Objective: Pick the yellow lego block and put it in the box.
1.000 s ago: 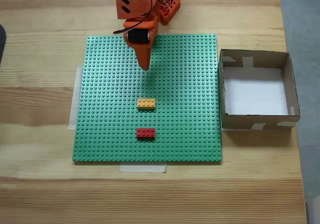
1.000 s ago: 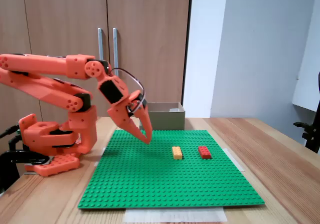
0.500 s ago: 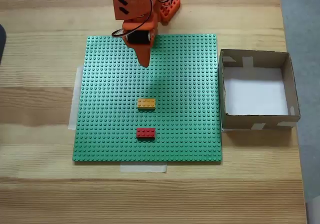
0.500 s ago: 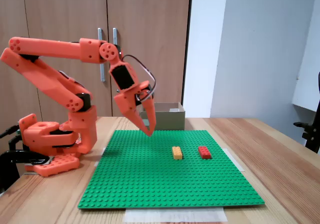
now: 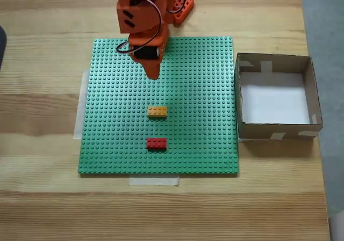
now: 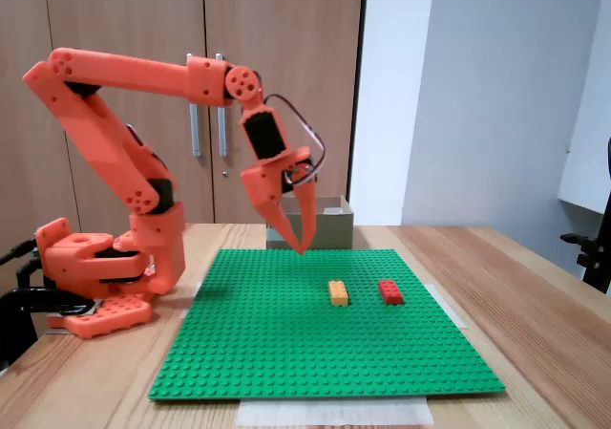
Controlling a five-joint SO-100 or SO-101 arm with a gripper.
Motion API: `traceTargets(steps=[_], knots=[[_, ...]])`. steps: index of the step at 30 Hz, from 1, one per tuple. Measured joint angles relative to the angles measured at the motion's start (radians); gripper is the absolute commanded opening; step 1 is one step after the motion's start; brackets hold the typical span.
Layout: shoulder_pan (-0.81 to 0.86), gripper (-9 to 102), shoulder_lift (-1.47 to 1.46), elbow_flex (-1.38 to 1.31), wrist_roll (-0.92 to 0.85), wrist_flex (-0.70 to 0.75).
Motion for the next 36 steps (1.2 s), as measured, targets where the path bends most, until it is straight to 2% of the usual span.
traceTargets(steps=[8,12,19,27,36], knots=[[-0.021,-1,-0.114,-0.115,-0.04,0.057],[-0.017,3,-0.179,-0.19,-0.04,0.1],[-0.017,14,-0.279,-0.302,-0.044,0.166],[-0.021,33,-0.348,-0.348,-0.064,0.222],[-0.032,37,-0.436,-0.414,-0.035,0.27]])
